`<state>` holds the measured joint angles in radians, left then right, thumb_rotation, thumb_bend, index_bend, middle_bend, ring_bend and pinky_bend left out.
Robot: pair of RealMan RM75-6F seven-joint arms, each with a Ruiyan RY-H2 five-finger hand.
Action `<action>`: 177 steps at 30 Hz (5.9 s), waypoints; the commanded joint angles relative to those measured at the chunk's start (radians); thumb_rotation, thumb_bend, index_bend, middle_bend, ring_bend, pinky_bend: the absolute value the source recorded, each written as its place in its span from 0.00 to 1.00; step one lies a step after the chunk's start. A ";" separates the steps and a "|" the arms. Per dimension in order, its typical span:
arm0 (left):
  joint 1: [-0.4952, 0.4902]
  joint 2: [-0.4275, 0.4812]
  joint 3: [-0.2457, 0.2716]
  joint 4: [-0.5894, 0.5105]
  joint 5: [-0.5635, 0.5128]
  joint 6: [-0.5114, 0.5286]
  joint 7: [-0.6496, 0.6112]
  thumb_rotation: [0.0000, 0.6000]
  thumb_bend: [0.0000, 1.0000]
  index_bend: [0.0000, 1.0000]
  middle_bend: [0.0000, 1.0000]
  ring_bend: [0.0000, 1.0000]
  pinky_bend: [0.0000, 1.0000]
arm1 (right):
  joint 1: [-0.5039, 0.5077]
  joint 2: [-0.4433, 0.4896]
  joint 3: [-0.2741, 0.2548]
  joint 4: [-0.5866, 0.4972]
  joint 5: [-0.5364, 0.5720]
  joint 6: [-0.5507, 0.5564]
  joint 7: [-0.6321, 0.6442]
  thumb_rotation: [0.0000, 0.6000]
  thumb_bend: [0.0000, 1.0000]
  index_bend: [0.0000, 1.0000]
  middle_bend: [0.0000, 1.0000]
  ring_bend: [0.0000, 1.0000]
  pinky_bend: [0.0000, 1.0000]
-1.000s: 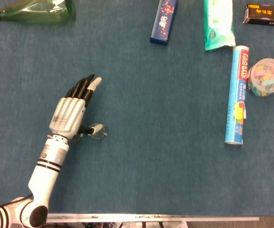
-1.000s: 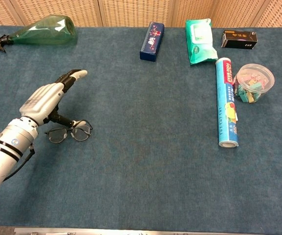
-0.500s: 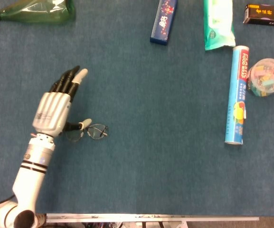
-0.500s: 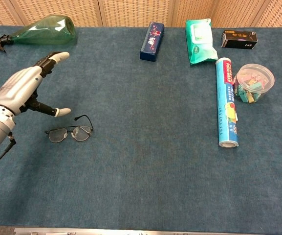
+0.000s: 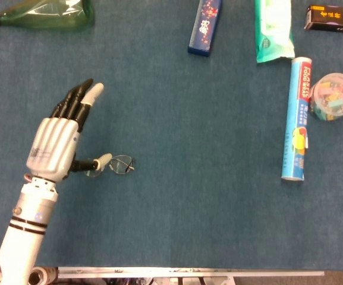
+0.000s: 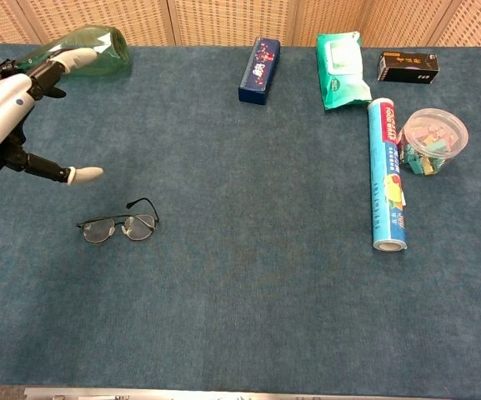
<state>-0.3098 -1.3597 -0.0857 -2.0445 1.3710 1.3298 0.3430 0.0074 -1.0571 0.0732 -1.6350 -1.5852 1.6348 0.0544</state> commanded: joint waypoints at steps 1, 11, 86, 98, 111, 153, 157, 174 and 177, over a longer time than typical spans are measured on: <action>0.003 0.013 0.018 -0.063 0.000 0.006 0.054 1.00 0.04 0.03 0.00 0.00 0.15 | -0.003 0.003 0.002 0.000 0.002 0.005 0.006 1.00 0.02 0.43 0.40 0.30 0.58; -0.010 -0.031 0.043 -0.111 0.023 -0.007 0.144 1.00 0.19 0.03 0.00 0.00 0.14 | -0.009 0.010 0.006 -0.002 0.003 0.017 0.020 1.00 0.02 0.43 0.40 0.30 0.58; -0.068 -0.278 0.031 0.066 -0.031 -0.024 0.287 1.00 0.25 0.01 0.00 0.00 0.09 | -0.024 0.024 0.028 0.002 0.046 0.019 0.022 1.00 0.02 0.43 0.40 0.30 0.58; -0.049 -0.252 0.041 0.064 -0.027 0.000 0.239 1.00 0.25 0.01 0.00 0.00 0.09 | -0.026 0.026 0.029 -0.001 0.052 0.016 0.018 1.00 0.02 0.43 0.40 0.30 0.58; -0.035 -0.239 0.066 0.051 0.015 0.011 0.210 1.00 0.25 0.01 0.00 0.00 0.09 | -0.035 0.034 0.034 -0.005 0.054 0.032 0.047 1.00 0.02 0.43 0.40 0.30 0.58; -0.044 -0.285 0.030 0.139 -0.073 -0.012 0.206 1.00 0.25 0.01 0.00 0.00 0.09 | -0.052 0.043 0.047 0.001 0.058 0.057 0.080 1.00 0.02 0.43 0.40 0.30 0.58; -0.043 -0.288 0.022 0.149 -0.089 -0.010 0.203 1.00 0.25 0.01 0.00 0.00 0.09 | -0.052 0.042 0.046 0.000 0.056 0.056 0.079 1.00 0.02 0.43 0.40 0.30 0.58; -0.033 -0.297 0.013 0.202 -0.146 -0.003 0.189 1.00 0.25 0.01 0.00 0.00 0.09 | -0.049 0.038 0.044 0.000 0.053 0.050 0.071 1.00 0.02 0.43 0.40 0.30 0.58; -0.031 -0.296 0.013 0.206 -0.151 -0.003 0.186 1.00 0.25 0.01 0.00 0.00 0.09 | -0.048 0.038 0.043 0.000 0.053 0.047 0.069 1.00 0.02 0.43 0.40 0.30 0.58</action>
<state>-0.3411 -1.6561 -0.0725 -1.8393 1.2197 1.3272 0.5291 -0.0409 -1.0191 0.1166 -1.6351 -1.5324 1.6821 0.1231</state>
